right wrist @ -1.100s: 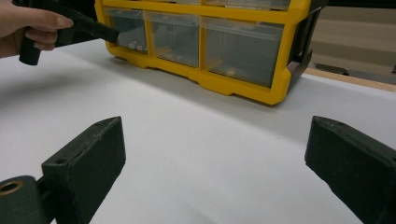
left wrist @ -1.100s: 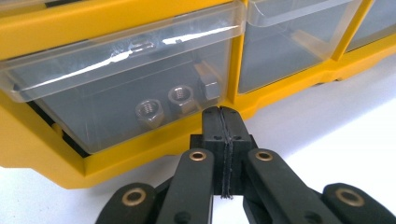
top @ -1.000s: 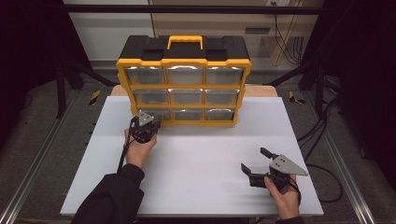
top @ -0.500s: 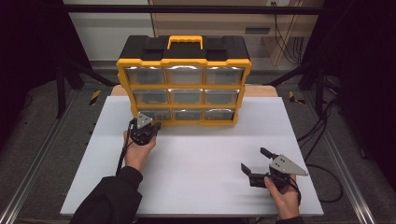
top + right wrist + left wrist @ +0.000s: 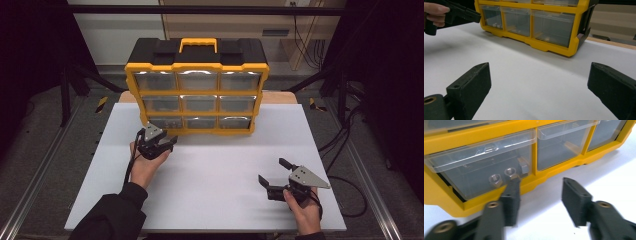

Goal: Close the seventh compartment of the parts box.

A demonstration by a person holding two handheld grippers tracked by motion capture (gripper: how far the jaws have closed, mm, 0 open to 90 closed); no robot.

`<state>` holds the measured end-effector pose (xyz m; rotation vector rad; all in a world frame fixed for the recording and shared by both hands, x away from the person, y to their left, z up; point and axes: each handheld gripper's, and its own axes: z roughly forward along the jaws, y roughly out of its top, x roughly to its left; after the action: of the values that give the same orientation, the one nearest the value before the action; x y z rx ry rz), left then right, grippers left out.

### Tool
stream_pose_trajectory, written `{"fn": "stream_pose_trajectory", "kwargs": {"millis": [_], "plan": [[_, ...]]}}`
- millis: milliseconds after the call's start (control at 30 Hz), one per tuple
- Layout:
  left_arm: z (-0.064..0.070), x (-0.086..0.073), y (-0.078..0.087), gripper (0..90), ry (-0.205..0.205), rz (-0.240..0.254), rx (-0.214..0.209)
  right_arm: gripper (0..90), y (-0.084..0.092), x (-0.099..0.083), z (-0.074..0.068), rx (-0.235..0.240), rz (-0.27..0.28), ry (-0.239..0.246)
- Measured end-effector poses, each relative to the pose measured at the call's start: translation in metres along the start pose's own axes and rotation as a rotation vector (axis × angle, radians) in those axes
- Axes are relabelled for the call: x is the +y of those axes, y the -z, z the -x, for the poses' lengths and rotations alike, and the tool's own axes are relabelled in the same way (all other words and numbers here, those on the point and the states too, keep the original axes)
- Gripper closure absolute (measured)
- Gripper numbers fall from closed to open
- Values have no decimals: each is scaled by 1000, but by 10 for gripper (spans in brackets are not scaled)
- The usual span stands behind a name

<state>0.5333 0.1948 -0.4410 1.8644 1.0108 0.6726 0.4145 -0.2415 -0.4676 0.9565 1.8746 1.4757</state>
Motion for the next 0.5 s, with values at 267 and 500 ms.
{"fn": "stream_pose_trajectory", "kwargs": {"millis": [267, 500], "plan": [[7, -7, 5, 247, -14, 22, -84, 50, 0, 0, 0, 1, 2, -3], [10, -10, 10, 141, -25, 31, -129, 48, 0, 0, 0, -2, 7, 1]]}}
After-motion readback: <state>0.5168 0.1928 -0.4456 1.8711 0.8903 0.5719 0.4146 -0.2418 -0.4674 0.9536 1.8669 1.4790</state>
